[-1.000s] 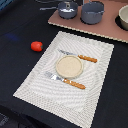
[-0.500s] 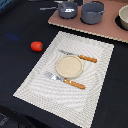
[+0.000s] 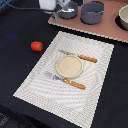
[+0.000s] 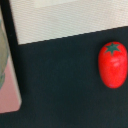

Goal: Place the pan onto the stove and place the fish and sausage into the pan.

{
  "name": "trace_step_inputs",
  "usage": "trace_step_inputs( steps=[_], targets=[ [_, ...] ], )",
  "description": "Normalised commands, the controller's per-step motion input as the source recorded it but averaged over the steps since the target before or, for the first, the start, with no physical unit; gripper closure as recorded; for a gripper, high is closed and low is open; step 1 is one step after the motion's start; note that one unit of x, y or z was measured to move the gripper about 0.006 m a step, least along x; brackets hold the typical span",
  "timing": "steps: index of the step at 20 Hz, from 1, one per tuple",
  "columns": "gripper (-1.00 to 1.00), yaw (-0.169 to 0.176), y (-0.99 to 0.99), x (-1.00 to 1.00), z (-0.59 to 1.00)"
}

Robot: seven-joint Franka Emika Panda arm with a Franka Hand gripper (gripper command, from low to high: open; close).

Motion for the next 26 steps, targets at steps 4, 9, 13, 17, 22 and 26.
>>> trace_step_inputs(
  steps=[4, 9, 13, 17, 22, 26],
  targets=[
    [-1.00, 0.002, -0.70, -0.45, -0.34],
    [-1.00, 0.011, -0.13, -0.51, -0.32],
    [-1.00, 0.010, 0.02, -0.51, -0.33],
    [-1.00, 0.023, -0.05, -0.49, -0.45],
    [-1.00, 0.063, -0.11, -0.34, -0.48],
    [-1.00, 0.111, -0.04, -0.29, -0.42]
  ],
)
